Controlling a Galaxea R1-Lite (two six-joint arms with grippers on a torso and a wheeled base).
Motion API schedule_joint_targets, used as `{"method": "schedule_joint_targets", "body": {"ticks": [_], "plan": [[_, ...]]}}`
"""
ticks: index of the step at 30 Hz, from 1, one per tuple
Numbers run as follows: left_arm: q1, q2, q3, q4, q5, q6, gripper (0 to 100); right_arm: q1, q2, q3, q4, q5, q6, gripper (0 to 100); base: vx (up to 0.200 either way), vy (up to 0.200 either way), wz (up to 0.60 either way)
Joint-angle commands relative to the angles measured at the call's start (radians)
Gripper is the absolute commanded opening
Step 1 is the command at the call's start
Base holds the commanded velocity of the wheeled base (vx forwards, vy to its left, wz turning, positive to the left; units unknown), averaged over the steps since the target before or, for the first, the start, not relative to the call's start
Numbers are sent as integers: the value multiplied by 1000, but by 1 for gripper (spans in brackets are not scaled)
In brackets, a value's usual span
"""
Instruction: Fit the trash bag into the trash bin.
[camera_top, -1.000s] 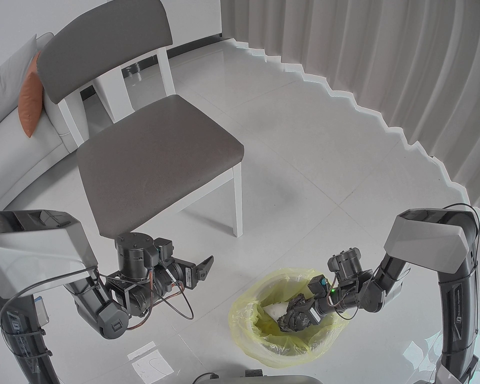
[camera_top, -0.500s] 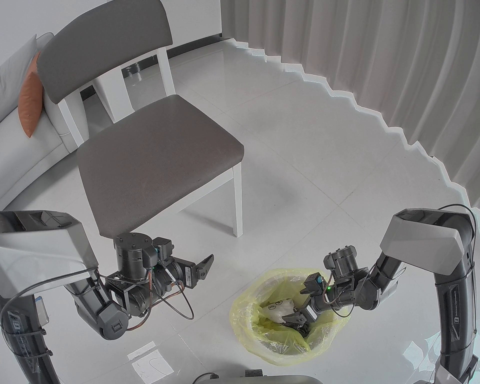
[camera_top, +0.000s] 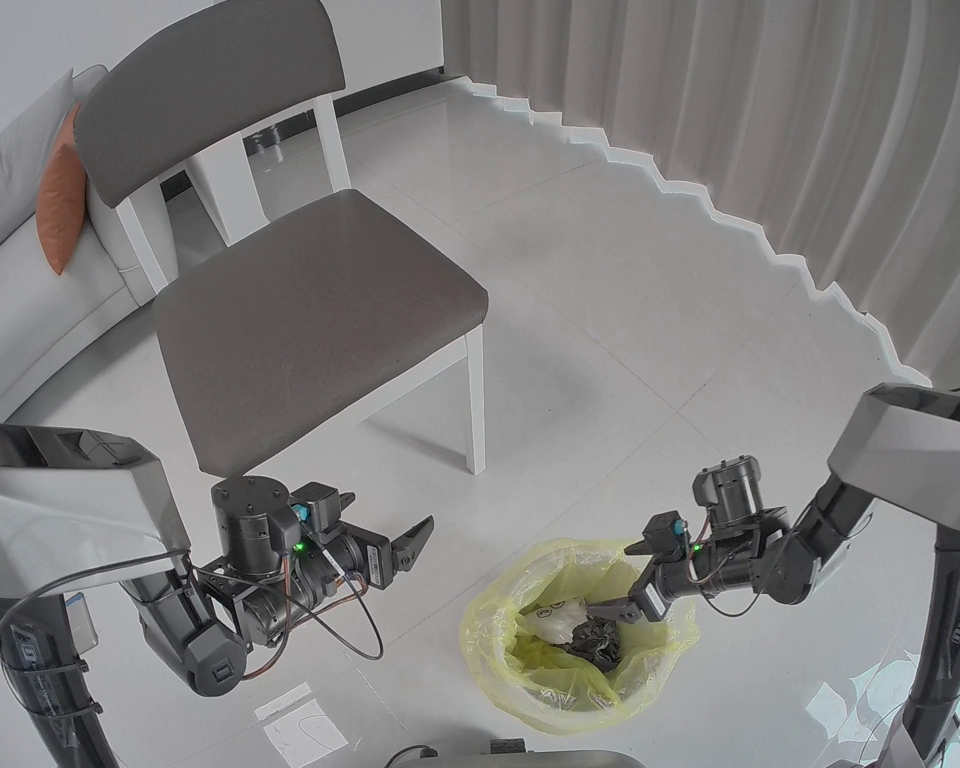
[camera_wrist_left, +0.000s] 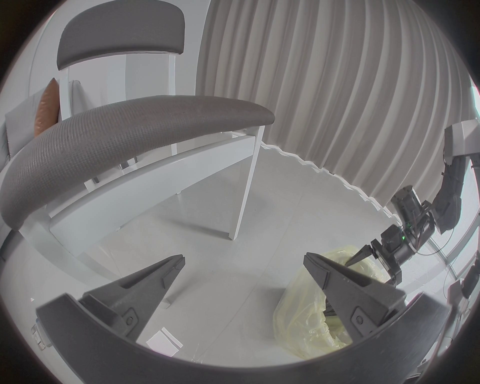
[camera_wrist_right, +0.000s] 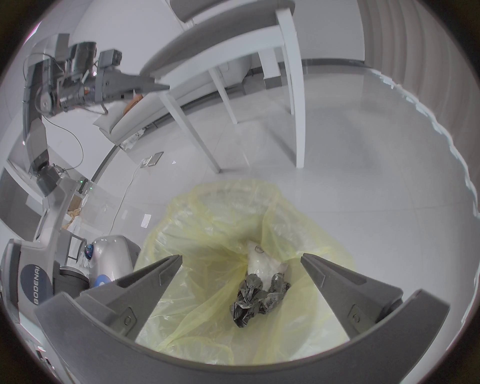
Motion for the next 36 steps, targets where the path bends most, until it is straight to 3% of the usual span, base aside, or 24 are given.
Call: {"method": "schedule_joint_targets", "body": {"ticks": [1,5,11,20,25,29,32,33,34,36], "plan": [[-4,-28,112,-97,-75,-1,100,-50,-241,142,-47,1,7,100,0,0,0],[6,-93,209,-166,-111,0,100,-101,-462,289,-89,-60,53,100,0,0,0],[38,-277,334,-154,-184,-9,100,-120,-758,389,-115,-194,240,100,0,0,0],[69,-573,448,-22,-180,-21,100,-232,-1157,553,-112,-211,272,100,0,0,0],[69,-820,436,185,-115,-9,100,-301,-1401,619,-96,-209,300,100,0,0,0],[90,-1014,393,369,-91,-11,100,-308,-1619,650,34,-209,312,100,0,0,0],[110,-1200,324,588,-69,-11,100,-308,-1835,641,259,-203,336,100,0,0,0],[110,-1200,324,588,-69,-11,100,-308,-1835,641,259,-203,336,100,0,0,0],[111,-1321,270,762,-52,-9,100,-308,-1981,628,425,-201,352,100,0,0,0],[118,-1432,218,935,-40,-11,100,-308,-2126,601,589,-206,353,100,0,0,0]]}}
